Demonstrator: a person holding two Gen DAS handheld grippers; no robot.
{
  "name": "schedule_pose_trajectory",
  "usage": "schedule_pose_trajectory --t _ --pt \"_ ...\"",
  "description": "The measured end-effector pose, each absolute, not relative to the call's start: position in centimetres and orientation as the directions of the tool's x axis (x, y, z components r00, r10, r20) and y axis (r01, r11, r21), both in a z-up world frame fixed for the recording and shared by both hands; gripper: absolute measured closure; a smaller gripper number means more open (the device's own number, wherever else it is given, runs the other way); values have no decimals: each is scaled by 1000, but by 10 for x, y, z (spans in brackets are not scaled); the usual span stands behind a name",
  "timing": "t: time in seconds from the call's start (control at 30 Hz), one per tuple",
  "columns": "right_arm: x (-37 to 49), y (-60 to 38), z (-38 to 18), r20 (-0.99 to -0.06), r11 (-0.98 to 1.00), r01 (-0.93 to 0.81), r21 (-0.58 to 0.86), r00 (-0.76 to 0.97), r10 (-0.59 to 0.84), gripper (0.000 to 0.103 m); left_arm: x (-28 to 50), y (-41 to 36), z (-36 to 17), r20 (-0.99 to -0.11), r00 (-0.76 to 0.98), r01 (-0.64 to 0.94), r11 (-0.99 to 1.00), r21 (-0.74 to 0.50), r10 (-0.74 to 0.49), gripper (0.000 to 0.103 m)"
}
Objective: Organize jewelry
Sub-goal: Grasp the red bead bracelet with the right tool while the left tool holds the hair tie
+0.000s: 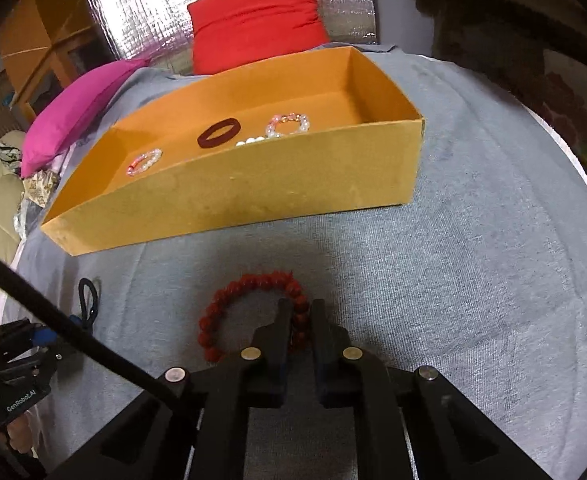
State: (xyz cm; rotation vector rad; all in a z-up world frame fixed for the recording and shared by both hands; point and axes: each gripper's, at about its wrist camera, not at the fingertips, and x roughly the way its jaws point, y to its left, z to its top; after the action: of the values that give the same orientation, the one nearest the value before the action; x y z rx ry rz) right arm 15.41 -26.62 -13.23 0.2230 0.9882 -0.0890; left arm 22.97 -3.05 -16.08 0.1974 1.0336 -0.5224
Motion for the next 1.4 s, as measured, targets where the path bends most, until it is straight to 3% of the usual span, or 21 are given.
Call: schedule_pose_trajectory --t 0.17,0.43,0.57,0.63,0.7,0.83,0.87,0.9,0.93,0.97,1.03,1.07,1.4 --pt "157 -266 -134 -842 966 182 183 537 58 86 231 -29 -162 -854 408 490 867 -91 -321 80" --pt "159 -251 -136 -838 985 154 76 545 -20 86 232 -30 -165 -852 411 463 879 -113 -326 79" --pt "158 -247 -137 -834 989 141 41 549 -44 87 231 -27 -166 -845 400 459 876 -151 -355 71" --pt "157 -246 -137 -832 990 134 33 553 -47 87 228 -32 -166 -844 401 477 868 -139 -356 62" --pt "157 -246 -137 -830 991 128 31 555 -46 87 225 -39 -166 -846 390 504 853 -135 -364 44" --pt "156 -247 -137 -828 992 122 36 559 -39 87 223 -43 -166 -849 398 511 853 -110 -348 43" --pt "156 -247 -137 -828 992 122 37 560 -38 87 224 -41 -165 -846 402 504 856 -115 -351 50" --pt "154 -248 -136 -826 991 123 46 563 -32 90 225 -39 -163 -842 414 494 862 -110 -345 66" --pt "153 -250 -134 -824 990 125 64 567 -18 93 227 -38 -163 -840 420 489 865 -109 -343 74" --pt "151 -252 -132 -820 989 126 80 572 -7 93 228 -36 -162 -838 423 482 869 -114 -345 81" --pt "148 -254 -127 -807 988 124 94 590 2 93 230 -32 -162 -833 423 470 872 -136 -358 82" --pt "146 -255 -124 -798 988 120 93 603 2 93 230 -33 -161 -830 430 471 873 -130 -355 93" --pt "140 -266 -104 -750 979 117 167 660 49 93 207 -39 -133 -767 478 553 825 -115 -427 93"
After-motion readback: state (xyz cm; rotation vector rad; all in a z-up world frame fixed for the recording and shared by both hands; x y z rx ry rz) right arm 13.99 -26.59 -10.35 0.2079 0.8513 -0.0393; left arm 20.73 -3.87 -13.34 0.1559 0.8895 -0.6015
